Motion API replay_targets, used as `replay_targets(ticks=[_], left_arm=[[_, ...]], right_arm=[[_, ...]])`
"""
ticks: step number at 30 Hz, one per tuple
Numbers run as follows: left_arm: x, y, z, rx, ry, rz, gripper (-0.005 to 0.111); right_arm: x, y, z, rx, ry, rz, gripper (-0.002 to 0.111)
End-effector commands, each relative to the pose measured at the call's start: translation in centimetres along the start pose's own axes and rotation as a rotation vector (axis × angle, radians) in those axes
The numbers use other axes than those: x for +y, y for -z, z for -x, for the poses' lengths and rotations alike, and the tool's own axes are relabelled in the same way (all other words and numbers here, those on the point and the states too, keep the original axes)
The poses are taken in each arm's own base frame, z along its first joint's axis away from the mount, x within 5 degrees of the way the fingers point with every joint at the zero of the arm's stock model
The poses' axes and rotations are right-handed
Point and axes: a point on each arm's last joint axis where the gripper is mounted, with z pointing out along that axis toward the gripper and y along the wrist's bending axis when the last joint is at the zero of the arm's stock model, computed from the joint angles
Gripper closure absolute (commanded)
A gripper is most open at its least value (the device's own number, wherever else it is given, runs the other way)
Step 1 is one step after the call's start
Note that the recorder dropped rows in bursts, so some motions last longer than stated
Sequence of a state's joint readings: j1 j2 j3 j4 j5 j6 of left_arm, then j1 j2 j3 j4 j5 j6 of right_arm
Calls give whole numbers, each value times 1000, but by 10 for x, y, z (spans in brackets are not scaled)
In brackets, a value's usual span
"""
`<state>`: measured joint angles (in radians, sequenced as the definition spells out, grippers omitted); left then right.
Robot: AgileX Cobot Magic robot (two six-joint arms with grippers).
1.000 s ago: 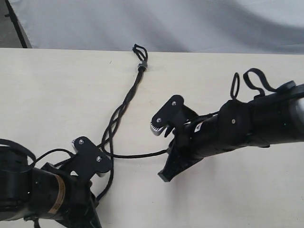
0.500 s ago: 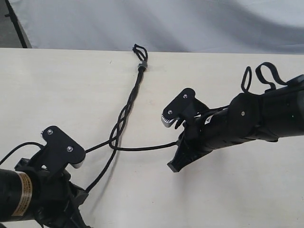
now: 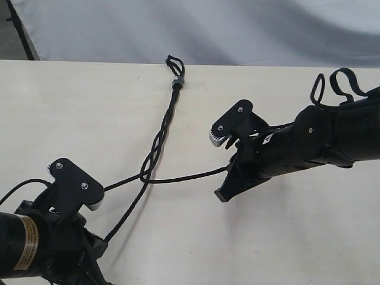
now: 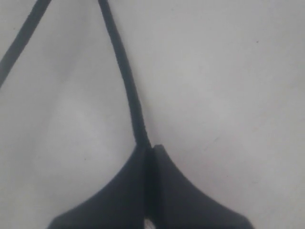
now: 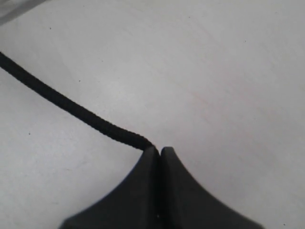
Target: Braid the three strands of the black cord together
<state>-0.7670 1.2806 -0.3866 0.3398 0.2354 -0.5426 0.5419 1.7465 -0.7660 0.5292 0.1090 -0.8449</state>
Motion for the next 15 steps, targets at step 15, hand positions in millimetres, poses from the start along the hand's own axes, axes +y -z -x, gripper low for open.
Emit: replay_targets(ticks=[15], left_arm=[[-2,1,-1,-14,85,-29,106]], right_arm=[[-2,1,2,-9,54,-10,108]])
